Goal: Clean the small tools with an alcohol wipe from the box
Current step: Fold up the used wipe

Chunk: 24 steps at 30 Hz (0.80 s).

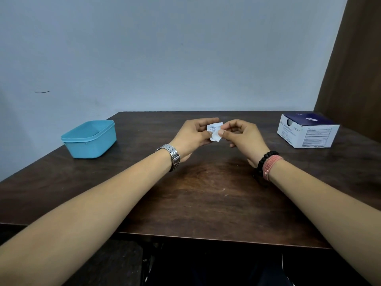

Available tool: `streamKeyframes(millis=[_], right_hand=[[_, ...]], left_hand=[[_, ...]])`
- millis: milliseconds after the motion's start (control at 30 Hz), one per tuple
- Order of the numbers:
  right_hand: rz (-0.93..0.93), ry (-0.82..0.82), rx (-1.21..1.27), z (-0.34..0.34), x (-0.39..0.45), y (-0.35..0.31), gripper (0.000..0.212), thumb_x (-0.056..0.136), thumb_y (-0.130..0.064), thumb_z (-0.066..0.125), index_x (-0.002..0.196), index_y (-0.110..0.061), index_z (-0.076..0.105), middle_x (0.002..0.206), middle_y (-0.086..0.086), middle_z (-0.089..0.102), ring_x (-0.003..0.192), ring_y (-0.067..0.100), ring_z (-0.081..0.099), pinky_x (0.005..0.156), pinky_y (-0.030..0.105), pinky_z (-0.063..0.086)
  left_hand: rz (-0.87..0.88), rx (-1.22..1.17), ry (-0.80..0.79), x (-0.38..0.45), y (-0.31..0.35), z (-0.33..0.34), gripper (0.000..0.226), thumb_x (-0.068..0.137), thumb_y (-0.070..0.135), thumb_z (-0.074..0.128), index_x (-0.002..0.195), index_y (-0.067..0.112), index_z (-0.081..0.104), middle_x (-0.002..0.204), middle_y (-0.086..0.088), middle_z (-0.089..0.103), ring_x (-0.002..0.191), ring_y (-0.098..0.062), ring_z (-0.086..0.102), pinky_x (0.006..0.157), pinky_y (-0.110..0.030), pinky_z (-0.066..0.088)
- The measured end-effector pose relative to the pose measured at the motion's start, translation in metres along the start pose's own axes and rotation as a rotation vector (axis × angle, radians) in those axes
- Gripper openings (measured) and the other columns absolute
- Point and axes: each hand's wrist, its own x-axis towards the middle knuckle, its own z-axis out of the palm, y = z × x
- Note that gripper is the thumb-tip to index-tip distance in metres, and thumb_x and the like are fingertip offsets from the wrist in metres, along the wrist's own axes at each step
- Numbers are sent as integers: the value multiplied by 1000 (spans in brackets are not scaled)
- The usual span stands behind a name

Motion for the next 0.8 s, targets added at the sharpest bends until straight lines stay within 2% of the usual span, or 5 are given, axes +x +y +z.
streamKeyframes(millis=[67,333,467,600,800], right_hand=[[-18,22,-23,0,0,0,9,86,-15,72,81,-19,66,81,-3,65,68,5,56,53,17,47],[-58,84,-42,-1,1,-2,14,87,-15,70,77,-22,63,74,-1,67,62,9,62,52,21,47],[-77,101,-56,-1,1,-2,15,88,-17,69,78,-23,60,69,-1,64,62,11,60,52,23,47],[-74,48,-41,-1,1,-4,14,88,-16,69,85,-24,58,72,-1,67,63,10,60,53,21,47],[-37,-38,-24,1,0,-3,13,85,-15,73,89,-24,65,78,1,67,67,10,59,53,20,45]], left_hand=[[3,-25,1,0,0,0,38,91,-5,57,126,7,59,115,-12,67,99,-18,66,92,-32,54],[-25,-81,-21,-4,3,6,41,90,-9,55,127,9,58,107,-5,67,94,-12,66,86,-23,55],[-33,-73,-30,-6,4,10,40,89,-5,60,126,9,59,104,-3,66,92,-10,65,83,-21,55],[1,-33,26,-5,1,9,37,88,-6,61,122,9,62,106,-9,65,94,-16,64,86,-27,56],[28,41,143,-1,-1,1,40,84,-1,68,121,13,61,96,-13,70,81,-18,67,79,-29,57]])
